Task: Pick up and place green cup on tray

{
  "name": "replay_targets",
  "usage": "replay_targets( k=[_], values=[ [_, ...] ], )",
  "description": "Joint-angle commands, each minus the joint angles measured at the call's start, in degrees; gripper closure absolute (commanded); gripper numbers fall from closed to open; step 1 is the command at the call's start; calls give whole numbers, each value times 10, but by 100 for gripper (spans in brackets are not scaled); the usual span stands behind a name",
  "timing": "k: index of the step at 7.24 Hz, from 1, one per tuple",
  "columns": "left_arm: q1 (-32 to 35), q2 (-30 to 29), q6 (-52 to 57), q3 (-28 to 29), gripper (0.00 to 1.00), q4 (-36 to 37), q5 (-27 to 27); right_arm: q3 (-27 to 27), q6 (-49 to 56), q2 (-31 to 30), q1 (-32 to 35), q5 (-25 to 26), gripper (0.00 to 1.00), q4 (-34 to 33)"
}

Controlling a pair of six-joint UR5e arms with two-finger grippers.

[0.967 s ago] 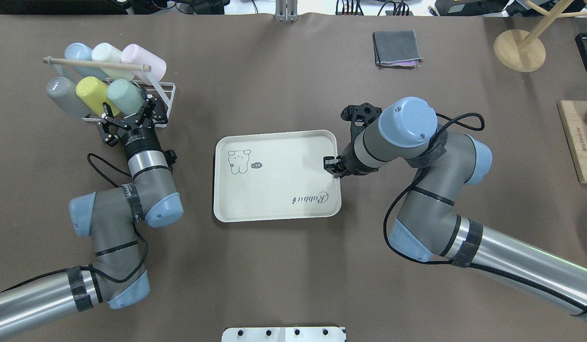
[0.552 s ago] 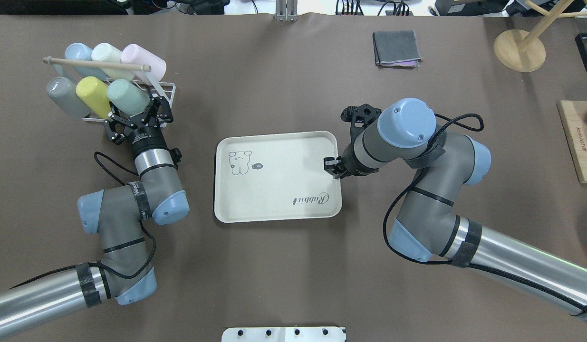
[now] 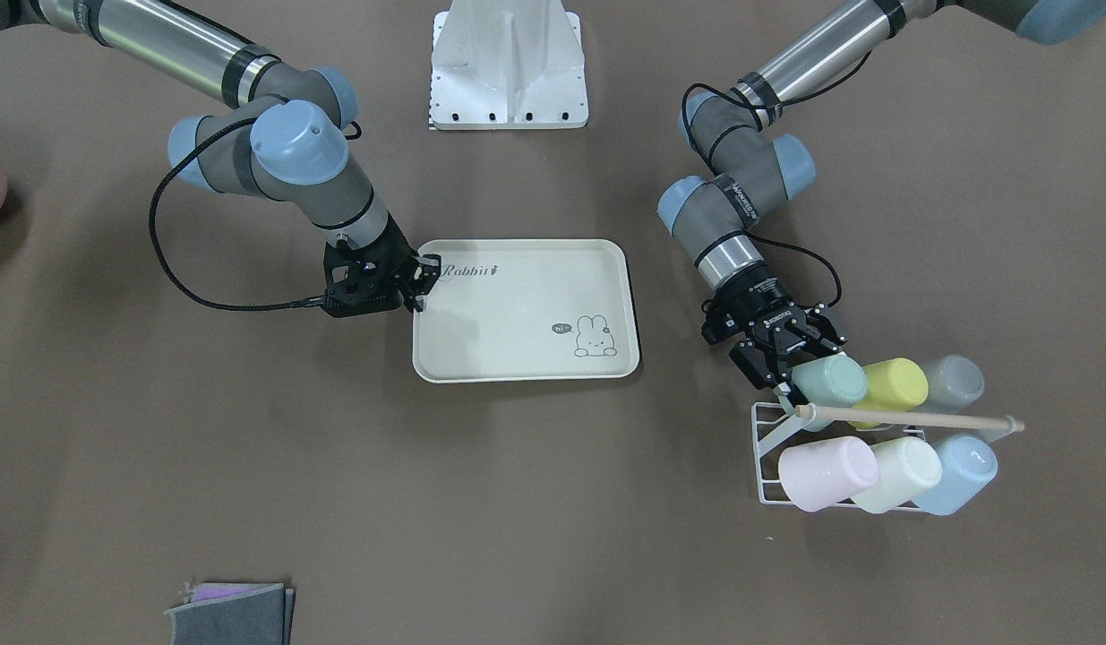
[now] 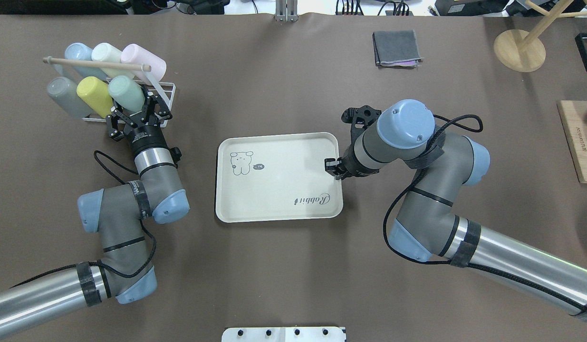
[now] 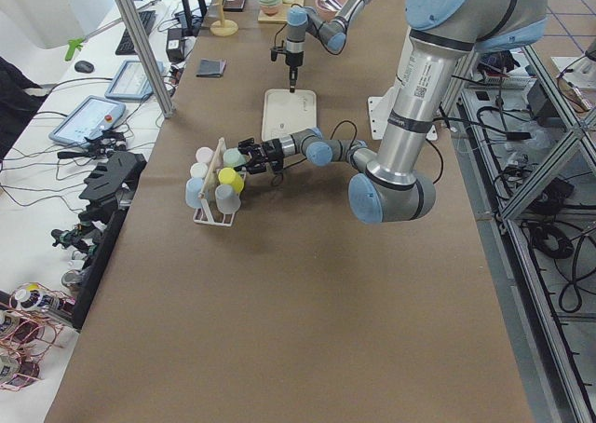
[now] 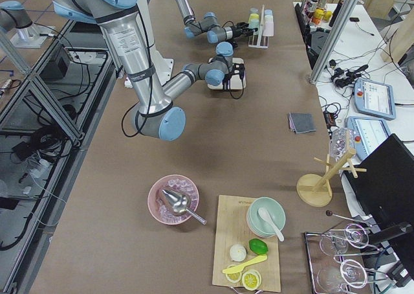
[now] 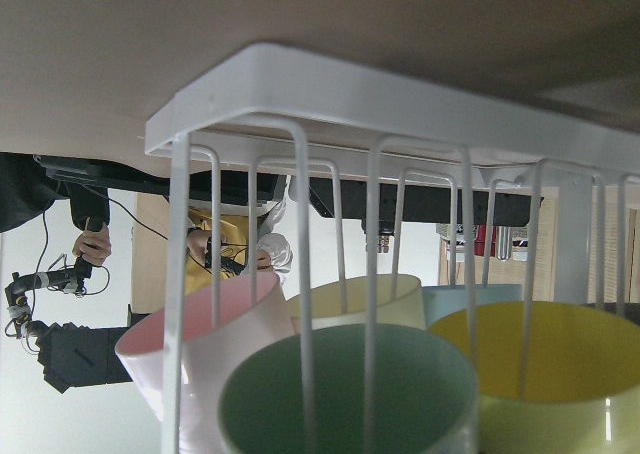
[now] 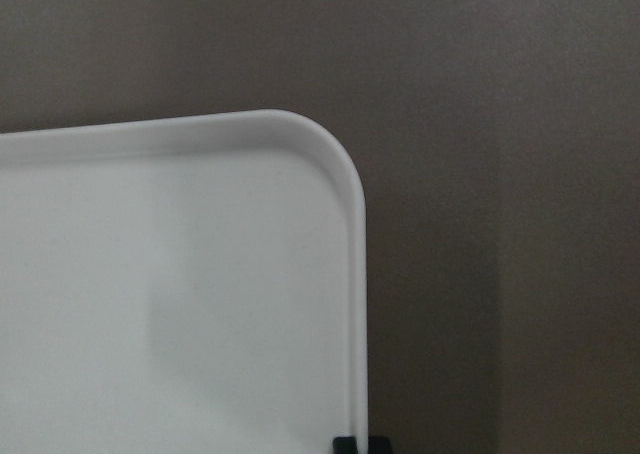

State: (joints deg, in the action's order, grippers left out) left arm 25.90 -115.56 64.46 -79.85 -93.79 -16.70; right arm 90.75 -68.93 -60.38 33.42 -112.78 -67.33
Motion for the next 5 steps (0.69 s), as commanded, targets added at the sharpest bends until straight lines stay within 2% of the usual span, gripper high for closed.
replay_targets(
  k=[1,2,3,4,5],
  values=[
    [4,5,4,-4,100,0,45,-1,-6,1,1,-1,89,-2],
    [6,7,5,-11,100,0,45,-1,-11,1,1,-1,65,-1],
    [7,13,23,-21,100,0,45,-1,-13,1,1,-1,36,-1],
    [7,22,35,-42,100,0,45,-1,-15,1,2,0,26,-1],
    [7,34,44,-58,100,-8,45,-1,-15,0,2,0,25,-1]
  ],
)
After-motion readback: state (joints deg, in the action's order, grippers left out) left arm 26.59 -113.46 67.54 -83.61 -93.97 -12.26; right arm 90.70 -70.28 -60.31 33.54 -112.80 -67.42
